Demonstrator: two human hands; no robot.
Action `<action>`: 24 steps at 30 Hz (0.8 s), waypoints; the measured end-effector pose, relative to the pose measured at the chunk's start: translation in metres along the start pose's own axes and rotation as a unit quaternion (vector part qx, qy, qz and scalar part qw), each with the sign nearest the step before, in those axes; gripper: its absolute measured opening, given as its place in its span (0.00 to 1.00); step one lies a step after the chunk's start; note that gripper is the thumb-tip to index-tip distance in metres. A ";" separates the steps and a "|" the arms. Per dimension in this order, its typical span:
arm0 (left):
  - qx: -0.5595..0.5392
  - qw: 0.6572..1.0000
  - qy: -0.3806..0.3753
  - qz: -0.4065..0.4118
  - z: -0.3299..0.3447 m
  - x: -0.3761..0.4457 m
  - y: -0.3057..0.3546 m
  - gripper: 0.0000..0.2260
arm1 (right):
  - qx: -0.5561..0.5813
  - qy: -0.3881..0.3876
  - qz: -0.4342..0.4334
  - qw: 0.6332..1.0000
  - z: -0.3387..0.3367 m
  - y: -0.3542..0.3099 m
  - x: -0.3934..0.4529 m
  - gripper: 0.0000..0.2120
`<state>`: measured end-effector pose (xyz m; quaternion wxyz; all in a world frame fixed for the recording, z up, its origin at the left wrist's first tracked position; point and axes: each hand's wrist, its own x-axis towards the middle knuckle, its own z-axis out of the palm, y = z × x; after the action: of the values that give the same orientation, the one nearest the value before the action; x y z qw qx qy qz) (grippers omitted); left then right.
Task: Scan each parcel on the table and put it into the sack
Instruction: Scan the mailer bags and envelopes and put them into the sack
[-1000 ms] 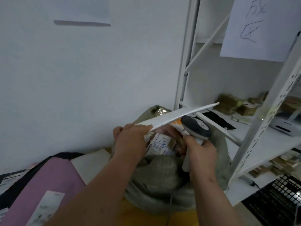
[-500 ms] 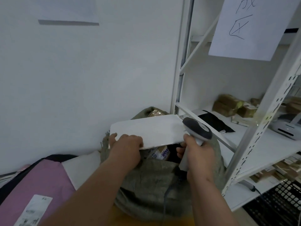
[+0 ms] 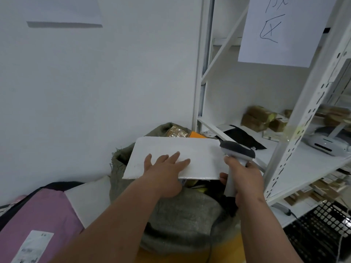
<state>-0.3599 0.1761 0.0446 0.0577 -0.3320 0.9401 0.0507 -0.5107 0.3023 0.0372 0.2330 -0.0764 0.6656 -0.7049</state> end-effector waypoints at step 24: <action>-0.032 0.996 -0.068 0.043 0.024 0.032 0.023 0.17 | 0.114 0.022 -0.123 0.986 0.009 -0.041 0.001 0.05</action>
<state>-0.3974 0.1771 0.0173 0.1083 -0.2889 0.9454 0.1052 -0.5168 0.2946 0.0774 0.1370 -0.1147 0.5714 -0.8010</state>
